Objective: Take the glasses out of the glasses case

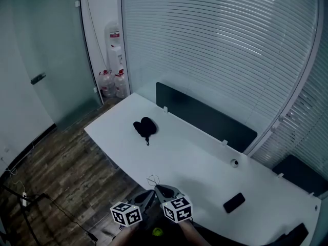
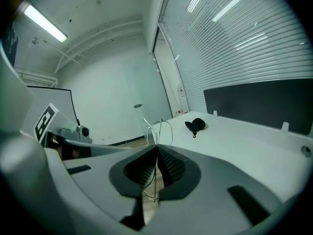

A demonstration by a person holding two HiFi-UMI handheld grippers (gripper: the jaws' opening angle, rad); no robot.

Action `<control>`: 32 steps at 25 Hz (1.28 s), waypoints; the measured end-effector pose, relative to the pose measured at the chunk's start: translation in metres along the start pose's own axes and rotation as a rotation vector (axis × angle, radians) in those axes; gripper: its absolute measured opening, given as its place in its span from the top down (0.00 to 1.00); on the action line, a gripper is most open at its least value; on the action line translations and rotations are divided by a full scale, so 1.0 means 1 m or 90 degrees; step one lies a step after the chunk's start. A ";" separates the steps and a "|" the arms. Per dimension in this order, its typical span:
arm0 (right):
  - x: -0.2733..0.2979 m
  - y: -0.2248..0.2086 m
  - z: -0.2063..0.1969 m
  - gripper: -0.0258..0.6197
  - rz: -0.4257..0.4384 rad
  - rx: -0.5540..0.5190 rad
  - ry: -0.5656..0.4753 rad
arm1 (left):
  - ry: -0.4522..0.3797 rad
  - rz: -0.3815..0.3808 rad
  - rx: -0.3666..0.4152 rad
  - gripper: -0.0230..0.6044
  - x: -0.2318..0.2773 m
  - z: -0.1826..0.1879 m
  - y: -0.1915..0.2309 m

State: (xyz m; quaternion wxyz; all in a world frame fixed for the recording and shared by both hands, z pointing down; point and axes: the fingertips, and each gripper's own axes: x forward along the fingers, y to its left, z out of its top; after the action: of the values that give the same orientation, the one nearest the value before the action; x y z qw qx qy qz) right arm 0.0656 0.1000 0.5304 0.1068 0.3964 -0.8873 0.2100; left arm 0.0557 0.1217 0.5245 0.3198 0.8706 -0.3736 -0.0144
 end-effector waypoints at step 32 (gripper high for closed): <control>0.007 0.003 0.012 0.93 -0.038 0.024 -0.013 | 0.009 -0.024 -0.004 0.96 -0.003 0.015 0.005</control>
State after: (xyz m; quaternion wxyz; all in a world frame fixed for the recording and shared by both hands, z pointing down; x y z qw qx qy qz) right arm 0.0585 0.0915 0.5210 0.0964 0.4265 -0.8720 0.2197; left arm 0.0464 0.1126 0.5152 0.3253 0.8764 -0.3547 -0.0152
